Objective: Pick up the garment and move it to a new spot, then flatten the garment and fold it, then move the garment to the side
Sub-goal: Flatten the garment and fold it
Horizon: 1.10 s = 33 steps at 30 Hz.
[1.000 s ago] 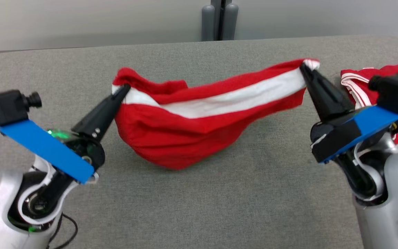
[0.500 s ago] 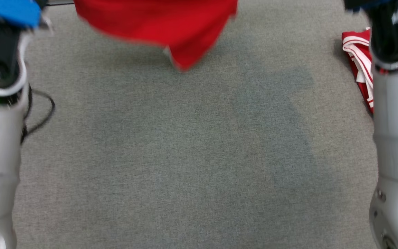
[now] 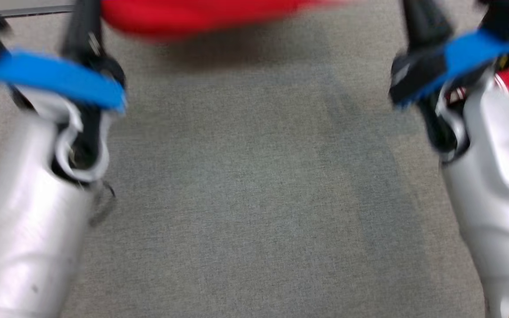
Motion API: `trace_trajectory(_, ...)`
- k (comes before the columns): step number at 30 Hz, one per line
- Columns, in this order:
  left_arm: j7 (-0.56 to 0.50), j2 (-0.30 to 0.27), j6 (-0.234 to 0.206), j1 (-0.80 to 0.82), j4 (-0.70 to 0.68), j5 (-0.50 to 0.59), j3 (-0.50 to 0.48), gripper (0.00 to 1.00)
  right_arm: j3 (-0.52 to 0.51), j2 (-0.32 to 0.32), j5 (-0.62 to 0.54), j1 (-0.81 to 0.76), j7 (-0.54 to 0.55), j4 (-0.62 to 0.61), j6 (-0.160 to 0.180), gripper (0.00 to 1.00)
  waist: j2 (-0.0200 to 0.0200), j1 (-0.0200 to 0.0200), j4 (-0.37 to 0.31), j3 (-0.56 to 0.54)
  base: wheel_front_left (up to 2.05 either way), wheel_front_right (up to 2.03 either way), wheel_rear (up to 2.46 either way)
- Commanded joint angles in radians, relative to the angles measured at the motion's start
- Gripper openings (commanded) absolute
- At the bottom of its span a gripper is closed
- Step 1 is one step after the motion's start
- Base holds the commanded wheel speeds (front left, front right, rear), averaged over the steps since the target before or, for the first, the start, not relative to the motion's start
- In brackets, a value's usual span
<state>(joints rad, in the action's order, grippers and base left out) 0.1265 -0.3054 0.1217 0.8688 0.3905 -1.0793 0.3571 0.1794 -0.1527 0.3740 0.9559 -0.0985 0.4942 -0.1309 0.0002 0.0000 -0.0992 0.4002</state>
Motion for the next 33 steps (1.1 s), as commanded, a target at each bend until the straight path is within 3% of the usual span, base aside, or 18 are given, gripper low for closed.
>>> trace_trajectory(1,0.014,0.002,0.008,-0.099,0.024,-0.003,0.037,0.00,0.043,-0.035,0.035,-0.100,0.048,-0.010,0.000,0.00,-0.0002,0.0000,0.002,-0.014,0.00,0.00,0.00)
trace_trajectory(9,0.013,-0.011,0.012,-0.385,0.045,-0.009,0.171,0.00,0.106,-0.161,0.095,-0.403,0.266,-0.131,0.000,0.00,-0.0002,0.0000,0.016,-0.105,0.00,0.00,0.00)
trace_trajectory(15,-0.043,-0.080,0.008,-0.569,-0.032,-0.013,0.258,0.00,0.018,-0.220,0.103,-0.687,0.508,-0.364,0.000,0.00,-0.0002,0.0000,0.044,-0.197,0.00,0.00,0.00)
trace_trajectory(18,-0.093,-0.126,-0.015,-0.650,-0.102,-0.028,0.281,0.00,-0.047,-0.208,0.089,-0.837,0.648,-0.504,0.001,0.00,-0.0002,0.0000,0.056,-0.227,0.00,0.00,0.00)
trace_trajectory(26,-0.241,-0.281,-0.148,-0.884,-0.403,-0.095,0.310,0.00,-0.242,-0.092,0.026,-1.219,1.022,-0.891,0.001,0.00,-0.0002,0.0000,0.075,-0.250,0.00,0.00,0.00)
trace_trajectory(30,-0.225,-0.324,-0.185,-0.955,-0.543,-0.123,0.276,0.00,-0.314,-0.045,-0.032,-1.259,1.066,-1.053,0.001,0.00,-0.0002,0.0000,0.082,-0.240,0.00,0.00,0.00)
trace_trajectory(33,-0.186,-0.302,-0.177,-0.946,-0.608,-0.130,0.254,0.00,-0.309,-0.071,-0.056,-1.185,1.038,-1.090,0.001,0.00,-0.0002,0.0000,0.096,-0.229,0.00,0.00,0.00)
